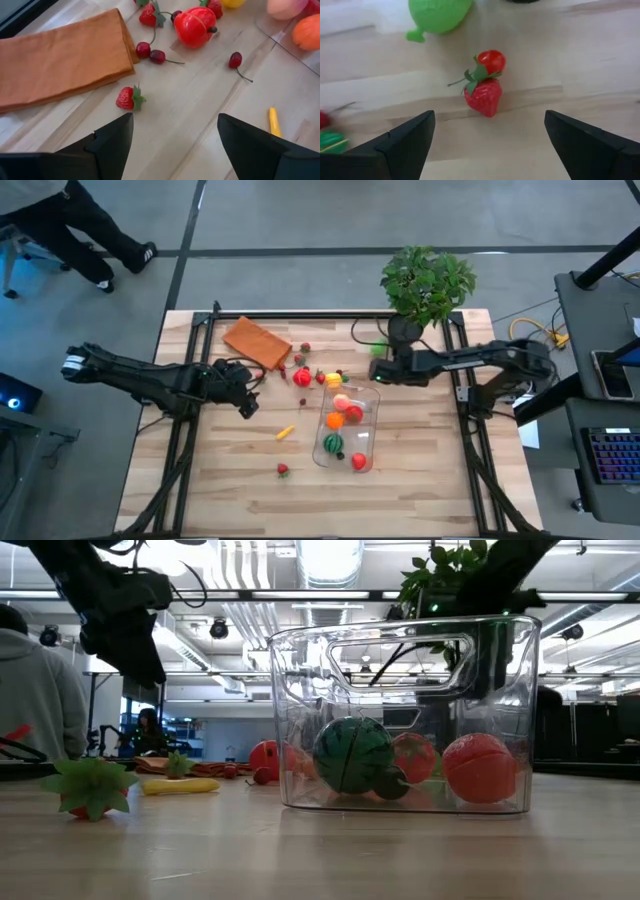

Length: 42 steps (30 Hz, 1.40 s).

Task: Pick and placing Produce into tupperware
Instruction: Put the strawberry into the transparent bin

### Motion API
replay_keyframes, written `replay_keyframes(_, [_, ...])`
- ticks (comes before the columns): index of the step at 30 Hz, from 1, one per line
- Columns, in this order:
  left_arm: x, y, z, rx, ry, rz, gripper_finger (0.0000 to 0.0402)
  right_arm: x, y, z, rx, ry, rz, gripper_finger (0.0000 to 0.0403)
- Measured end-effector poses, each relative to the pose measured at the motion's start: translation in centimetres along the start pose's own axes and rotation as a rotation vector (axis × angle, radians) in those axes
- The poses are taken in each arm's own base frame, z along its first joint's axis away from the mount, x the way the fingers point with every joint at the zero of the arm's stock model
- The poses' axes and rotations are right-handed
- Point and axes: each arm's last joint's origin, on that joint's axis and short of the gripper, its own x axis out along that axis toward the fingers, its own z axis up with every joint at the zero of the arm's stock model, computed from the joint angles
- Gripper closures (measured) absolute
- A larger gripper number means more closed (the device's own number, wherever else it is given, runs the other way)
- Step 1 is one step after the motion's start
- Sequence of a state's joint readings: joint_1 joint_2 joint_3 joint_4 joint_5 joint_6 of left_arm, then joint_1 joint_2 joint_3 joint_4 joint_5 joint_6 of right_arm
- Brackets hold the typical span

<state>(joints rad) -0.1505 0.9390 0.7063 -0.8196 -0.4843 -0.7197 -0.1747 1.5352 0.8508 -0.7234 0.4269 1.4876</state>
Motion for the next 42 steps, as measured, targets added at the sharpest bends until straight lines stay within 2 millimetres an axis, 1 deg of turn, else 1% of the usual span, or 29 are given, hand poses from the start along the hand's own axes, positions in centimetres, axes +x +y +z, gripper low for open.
replay_keyframes(4, [0.0,0.0,0.0,-0.004,0.001,0.000,0.0128,1.4,0.8,-0.2,-0.021,0.020,-0.053,0.0035])
replay_keyframes(7, [0.0,0.0,0.0,-0.006,-0.001,-0.001,0.0128,1.9,1.4,0.0,-0.036,0.020,-0.064,0.0040])
replay_keyframes(13, [0.0,0.0,0.0,-0.006,-0.001,-0.002,0.0128,2.8,1.8,0.2,-0.058,0.019,-0.093,0.0091])
replay_keyframes(20, [0.0,0.0,0.0,0.003,0.002,0.001,0.0128,3.6,1.7,0.6,-0.053,0.026,-0.124,0.0144])
replay_keyframes(28, [0.1,0.0,0.0,0.008,0.000,0.007,0.0128,4.0,1.5,1.3,-0.060,0.019,-0.132,0.0200])
replay_keyframes(35, [0.1,0.0,0.0,0.034,-0.008,0.020,0.0128,4.1,1.7,1.4,-0.054,0.020,-0.118,0.0246])
replay_keyframes(39, [0.1,0.0,0.0,0.034,-0.008,0.020,0.0128,4.0,1.7,1.4,-0.052,0.028,-0.113,0.0264])
replay_keyframes(42, [0.1,0.0,0.0,0.034,-0.008,0.020,0.0128,3.9,1.7,1.4,-0.052,0.036,-0.108,0.0265])
